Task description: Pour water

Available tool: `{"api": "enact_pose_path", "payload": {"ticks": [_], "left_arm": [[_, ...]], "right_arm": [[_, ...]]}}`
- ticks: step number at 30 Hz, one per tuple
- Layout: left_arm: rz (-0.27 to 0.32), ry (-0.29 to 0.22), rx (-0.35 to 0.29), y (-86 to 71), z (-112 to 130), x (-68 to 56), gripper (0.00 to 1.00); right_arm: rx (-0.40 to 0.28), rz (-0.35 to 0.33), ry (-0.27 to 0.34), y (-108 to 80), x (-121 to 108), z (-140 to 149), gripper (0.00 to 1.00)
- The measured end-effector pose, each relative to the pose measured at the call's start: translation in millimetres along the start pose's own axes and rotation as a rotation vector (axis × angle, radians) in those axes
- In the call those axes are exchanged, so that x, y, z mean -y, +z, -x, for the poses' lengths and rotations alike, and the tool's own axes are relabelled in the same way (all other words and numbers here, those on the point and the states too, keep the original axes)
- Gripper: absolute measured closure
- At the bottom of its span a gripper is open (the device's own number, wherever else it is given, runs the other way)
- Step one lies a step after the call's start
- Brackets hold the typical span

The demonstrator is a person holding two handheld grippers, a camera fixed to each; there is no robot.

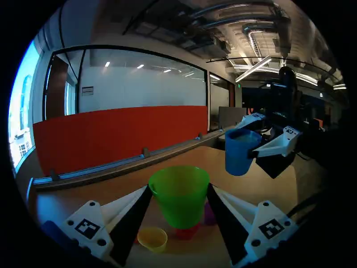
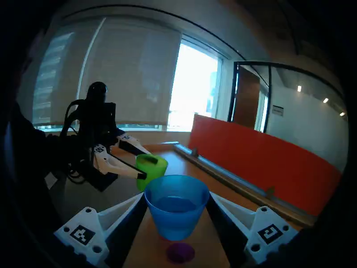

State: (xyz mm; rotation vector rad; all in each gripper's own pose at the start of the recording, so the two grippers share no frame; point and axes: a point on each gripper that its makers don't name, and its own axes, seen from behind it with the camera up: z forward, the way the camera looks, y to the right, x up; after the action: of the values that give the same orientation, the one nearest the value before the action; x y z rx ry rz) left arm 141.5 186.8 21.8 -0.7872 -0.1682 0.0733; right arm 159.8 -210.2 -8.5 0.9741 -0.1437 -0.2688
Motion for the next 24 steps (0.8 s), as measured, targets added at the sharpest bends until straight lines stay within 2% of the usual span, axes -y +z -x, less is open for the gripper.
{"api": "enact_pose_path", "payload": {"ticks": [12, 24], "left_arm": [[0.015, 0.005, 0.012, 0.3, 6.6, -7.3, 0.12], [0.043, 0.004, 0.023, 2.0, 17.0, -16.5, 0.12]], "right_arm": [[-0.001, 0.002, -0.124, 3.0, -8.2, -15.5, 0.09], [0.002, -0.006, -0.186, 9.5, -11.7, -29.7, 0.09]]}}
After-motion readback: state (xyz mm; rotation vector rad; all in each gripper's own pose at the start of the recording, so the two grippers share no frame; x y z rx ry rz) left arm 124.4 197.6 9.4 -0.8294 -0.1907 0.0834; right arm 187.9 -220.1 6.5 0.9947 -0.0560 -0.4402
